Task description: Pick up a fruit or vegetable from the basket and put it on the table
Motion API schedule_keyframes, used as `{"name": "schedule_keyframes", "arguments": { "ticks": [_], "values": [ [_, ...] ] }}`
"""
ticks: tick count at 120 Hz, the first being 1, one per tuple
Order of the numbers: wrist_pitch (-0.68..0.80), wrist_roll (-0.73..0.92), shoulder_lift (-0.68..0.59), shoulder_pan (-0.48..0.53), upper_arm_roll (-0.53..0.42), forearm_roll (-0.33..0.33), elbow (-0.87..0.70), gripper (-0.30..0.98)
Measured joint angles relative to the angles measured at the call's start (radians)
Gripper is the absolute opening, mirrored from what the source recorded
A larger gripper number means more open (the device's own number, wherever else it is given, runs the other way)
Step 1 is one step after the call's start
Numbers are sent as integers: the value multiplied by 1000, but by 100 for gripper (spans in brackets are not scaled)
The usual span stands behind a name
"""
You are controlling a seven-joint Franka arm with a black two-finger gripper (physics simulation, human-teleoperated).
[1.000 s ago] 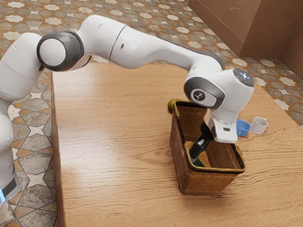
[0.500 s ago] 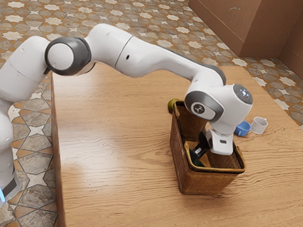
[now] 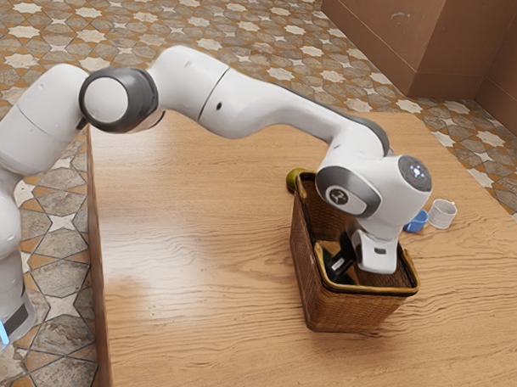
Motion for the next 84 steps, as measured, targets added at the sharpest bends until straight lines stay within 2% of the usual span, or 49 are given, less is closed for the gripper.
{"name": "schedule_keyframes", "arguments": {
  "ticks": [19,28,40,44,46,60,84],
  "values": [
    [1,-25,-1,-10,0,30,0,27],
    [4,-27,-6,-11,-1,40,0,13],
    [3,-24,-13,-11,-3,55,4,3],
    [-2,-25,-16,-11,-6,59,7,8],
    [-5,-24,-18,-10,-7,60,8,16],
    [-32,-25,-28,-11,-13,56,16,20],
    [-100,-27,-66,-10,-45,67,46,16]
  ]
}}
